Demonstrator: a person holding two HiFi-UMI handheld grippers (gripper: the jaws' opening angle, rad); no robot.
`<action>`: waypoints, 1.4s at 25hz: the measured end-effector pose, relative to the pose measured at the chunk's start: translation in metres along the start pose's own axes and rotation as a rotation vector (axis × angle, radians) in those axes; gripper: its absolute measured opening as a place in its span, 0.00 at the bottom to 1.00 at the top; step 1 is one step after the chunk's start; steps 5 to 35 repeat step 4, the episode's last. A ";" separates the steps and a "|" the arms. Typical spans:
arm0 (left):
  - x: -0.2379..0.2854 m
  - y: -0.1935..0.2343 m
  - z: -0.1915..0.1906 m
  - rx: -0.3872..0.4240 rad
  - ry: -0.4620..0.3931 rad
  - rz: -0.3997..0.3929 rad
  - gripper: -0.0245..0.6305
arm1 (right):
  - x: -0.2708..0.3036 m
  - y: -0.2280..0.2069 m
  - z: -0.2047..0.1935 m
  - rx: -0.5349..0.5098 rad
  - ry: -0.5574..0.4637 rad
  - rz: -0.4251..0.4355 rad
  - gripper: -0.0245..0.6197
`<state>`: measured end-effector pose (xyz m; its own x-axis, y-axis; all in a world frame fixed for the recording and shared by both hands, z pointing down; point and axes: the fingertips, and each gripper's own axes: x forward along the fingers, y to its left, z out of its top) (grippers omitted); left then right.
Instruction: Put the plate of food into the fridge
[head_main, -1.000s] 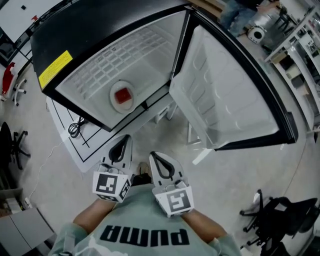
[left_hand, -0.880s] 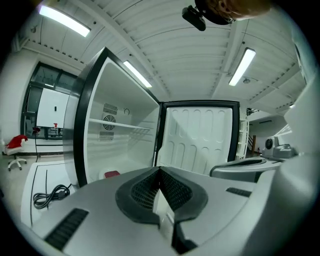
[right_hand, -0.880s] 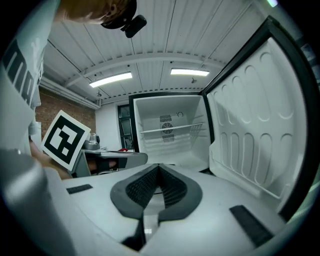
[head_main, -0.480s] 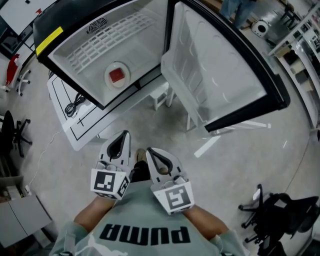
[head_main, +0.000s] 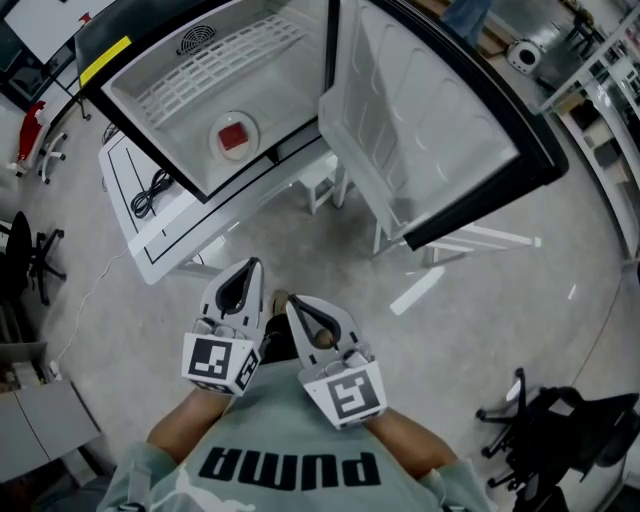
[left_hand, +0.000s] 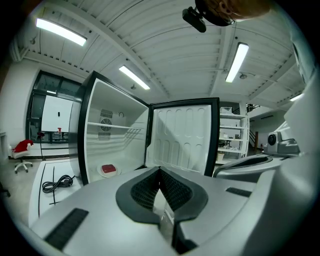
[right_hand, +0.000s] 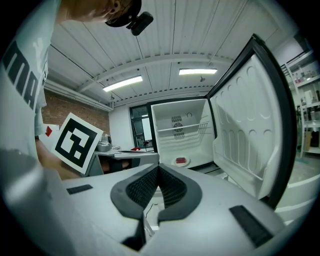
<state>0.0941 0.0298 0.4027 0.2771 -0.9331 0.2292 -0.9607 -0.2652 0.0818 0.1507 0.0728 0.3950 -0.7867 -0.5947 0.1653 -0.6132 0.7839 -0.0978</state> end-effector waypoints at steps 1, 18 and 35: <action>-0.001 0.001 0.000 0.000 -0.001 -0.001 0.04 | 0.001 0.002 0.000 0.000 0.000 0.002 0.04; -0.006 0.002 0.001 0.001 -0.003 -0.004 0.04 | 0.002 0.009 0.001 0.005 0.001 0.008 0.04; -0.006 0.002 0.001 0.001 -0.003 -0.004 0.04 | 0.002 0.009 0.001 0.005 0.001 0.008 0.04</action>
